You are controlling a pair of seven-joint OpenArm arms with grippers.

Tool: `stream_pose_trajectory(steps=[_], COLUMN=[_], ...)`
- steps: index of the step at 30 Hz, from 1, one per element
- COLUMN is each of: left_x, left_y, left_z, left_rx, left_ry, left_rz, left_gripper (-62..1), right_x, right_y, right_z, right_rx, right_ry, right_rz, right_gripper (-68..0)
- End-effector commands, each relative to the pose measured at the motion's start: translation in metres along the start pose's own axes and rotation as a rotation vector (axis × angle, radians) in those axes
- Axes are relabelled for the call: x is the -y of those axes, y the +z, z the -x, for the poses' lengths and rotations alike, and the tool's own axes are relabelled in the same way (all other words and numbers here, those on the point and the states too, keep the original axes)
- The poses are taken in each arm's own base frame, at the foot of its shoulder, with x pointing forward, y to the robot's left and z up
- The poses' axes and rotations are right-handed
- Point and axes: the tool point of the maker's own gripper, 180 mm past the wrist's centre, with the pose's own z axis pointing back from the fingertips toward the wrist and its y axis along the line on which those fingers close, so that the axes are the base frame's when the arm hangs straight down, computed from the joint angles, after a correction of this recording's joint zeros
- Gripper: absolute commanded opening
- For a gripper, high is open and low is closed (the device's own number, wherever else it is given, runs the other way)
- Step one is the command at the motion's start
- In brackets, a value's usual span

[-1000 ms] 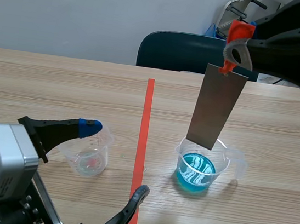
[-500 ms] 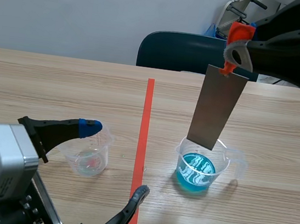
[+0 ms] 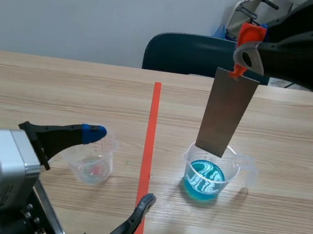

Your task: Do the redox reaction experiment

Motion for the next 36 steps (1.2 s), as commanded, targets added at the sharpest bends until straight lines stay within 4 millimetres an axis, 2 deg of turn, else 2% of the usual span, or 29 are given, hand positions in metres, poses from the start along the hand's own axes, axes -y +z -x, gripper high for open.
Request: stream_pose_trajectory(steps=[1,27,28,31,34,36], left_x=[0.001,-0.001,-0.003,-0.007,-0.008,-0.01], left_y=[-0.002,-0.001,-0.001,0.0,-0.001,-0.003], left_z=[-0.009,-0.009,-0.009,-0.009,-0.01,-0.011], left_rx=[0.032,0.035,0.034,0.031,0.035,0.04], left_ry=[0.004,-0.001,-0.005,-0.015,-0.018,-0.025], left_rz=[0.001,-0.005,-0.009,-0.017,-0.017,-0.016], left_gripper=[1.4,1.4,-3.3,-34.6,-58.2,-58.1], right_x=[0.003,0.003,0.003,0.003,0.003,0.003], right_y=[0.002,0.002,0.002,0.002,0.002,0.002], right_z=[-0.008,-0.008,-0.008,-0.008,-0.008,-0.008], right_rx=[0.019,0.019,0.019,0.019,0.019,0.019], right_ry=[0.023,0.023,0.023,0.023,0.023,0.023], right_rz=[0.002,0.002,0.002,0.002,0.002,0.002], right_gripper=[-66.9,-66.9,-66.9,-66.9,-66.9,-66.9])
